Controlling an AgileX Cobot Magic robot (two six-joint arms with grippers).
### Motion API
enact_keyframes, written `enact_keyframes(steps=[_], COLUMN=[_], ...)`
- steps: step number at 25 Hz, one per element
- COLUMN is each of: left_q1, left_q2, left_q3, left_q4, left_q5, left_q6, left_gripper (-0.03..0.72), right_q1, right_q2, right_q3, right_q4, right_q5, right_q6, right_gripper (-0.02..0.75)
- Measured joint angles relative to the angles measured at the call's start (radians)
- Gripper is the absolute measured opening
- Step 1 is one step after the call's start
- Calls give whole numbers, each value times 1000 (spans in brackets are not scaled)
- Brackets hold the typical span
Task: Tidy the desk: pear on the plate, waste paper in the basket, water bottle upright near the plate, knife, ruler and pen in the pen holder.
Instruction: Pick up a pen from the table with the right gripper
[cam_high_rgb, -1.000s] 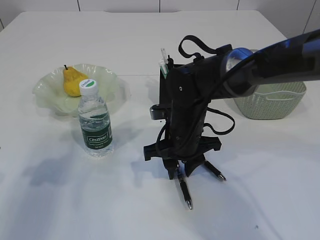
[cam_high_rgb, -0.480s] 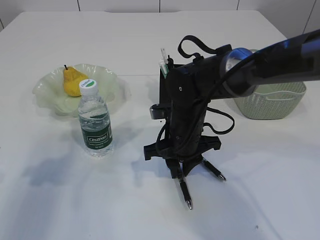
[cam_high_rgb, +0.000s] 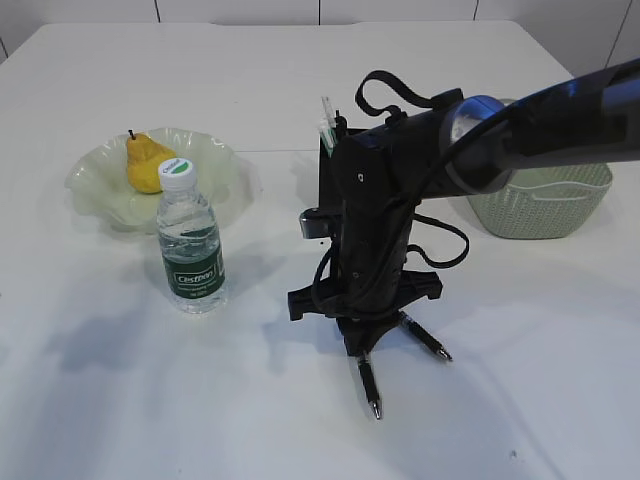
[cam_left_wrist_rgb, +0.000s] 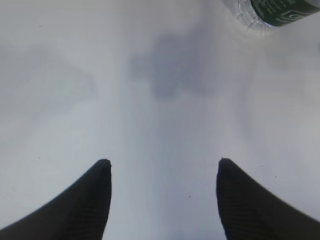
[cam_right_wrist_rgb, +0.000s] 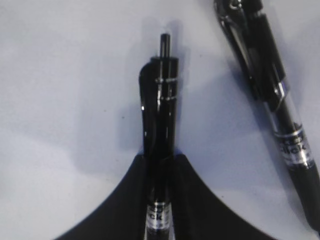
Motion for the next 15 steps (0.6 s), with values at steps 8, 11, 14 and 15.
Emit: enact_keyframes(steps=[8,11,14,15], left_q1=[0,0,0,0], left_q2=[0,0,0,0], left_q3=[0,0,0,0], left_q4=[0,0,0,0], left_q5=[0,0,0,0], left_q6=[0,0,0,0], left_gripper=[467,467,467,467], right_q1=[0,0,0,0], right_q2=[-5,-37,-86,-104], right_q3=[0,0,0,0], right_q4=[0,0,-2,-7], right_q5=[4,11,16,16], right_q6=[-47,-63,-91,-96], right_gripper=[75,75,75,75])
